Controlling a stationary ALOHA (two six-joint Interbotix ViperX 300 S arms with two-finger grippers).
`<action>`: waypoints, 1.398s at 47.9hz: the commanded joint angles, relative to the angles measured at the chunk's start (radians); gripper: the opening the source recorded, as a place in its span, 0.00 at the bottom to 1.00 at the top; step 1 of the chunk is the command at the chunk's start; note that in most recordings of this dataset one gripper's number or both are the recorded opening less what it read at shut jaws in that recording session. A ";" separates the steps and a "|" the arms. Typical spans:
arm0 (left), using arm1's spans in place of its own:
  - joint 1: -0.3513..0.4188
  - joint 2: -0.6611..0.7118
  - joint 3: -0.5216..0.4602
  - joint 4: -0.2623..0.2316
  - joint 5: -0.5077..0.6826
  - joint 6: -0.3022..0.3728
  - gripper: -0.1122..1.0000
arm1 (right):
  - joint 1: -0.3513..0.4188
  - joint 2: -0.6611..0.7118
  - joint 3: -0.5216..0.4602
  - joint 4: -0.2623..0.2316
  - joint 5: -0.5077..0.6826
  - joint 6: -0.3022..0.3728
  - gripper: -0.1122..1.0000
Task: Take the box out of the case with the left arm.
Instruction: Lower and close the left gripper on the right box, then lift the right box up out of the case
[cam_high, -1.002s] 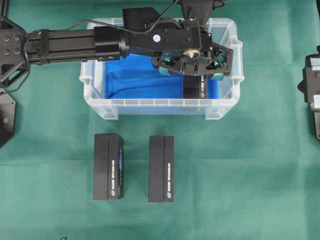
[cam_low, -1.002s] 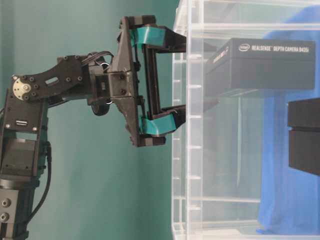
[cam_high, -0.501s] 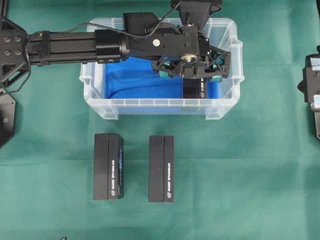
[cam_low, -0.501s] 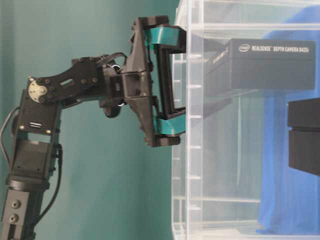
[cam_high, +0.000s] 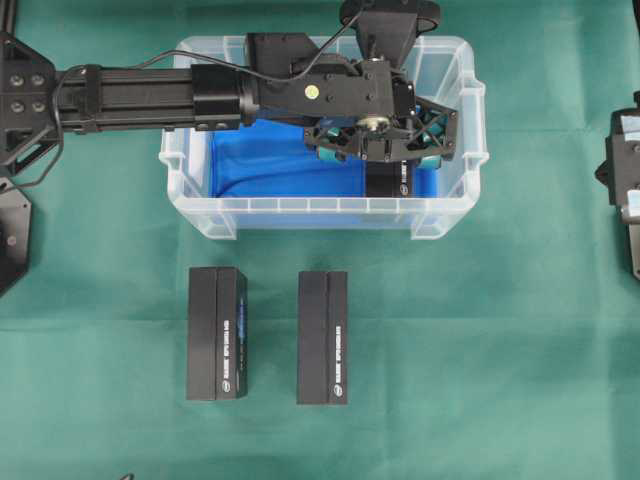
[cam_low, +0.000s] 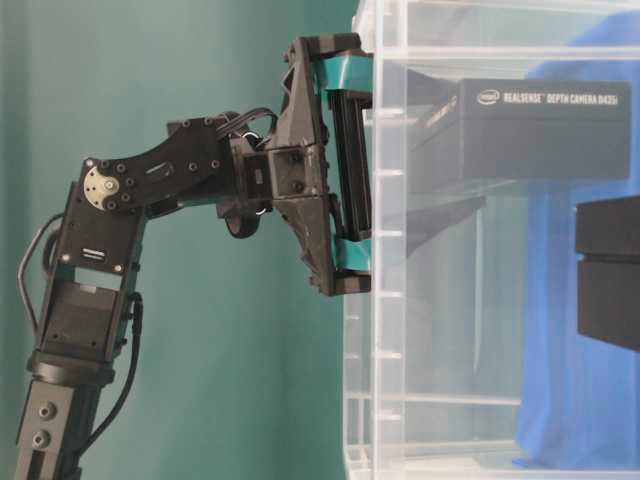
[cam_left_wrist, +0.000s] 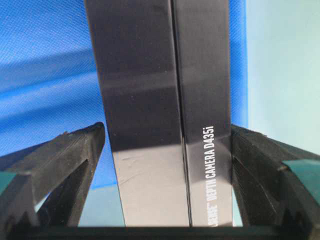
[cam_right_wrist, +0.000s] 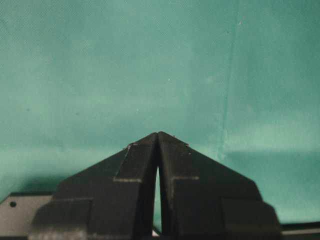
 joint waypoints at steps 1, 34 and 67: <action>-0.003 -0.051 -0.014 -0.002 -0.009 0.000 0.91 | 0.000 0.005 -0.023 0.000 -0.003 0.002 0.17; -0.006 -0.052 -0.017 -0.015 -0.046 -0.008 0.66 | 0.000 0.005 -0.025 0.000 -0.002 0.002 0.17; -0.009 -0.117 -0.127 -0.037 0.132 0.009 0.66 | 0.000 0.005 -0.026 0.000 -0.002 0.003 0.17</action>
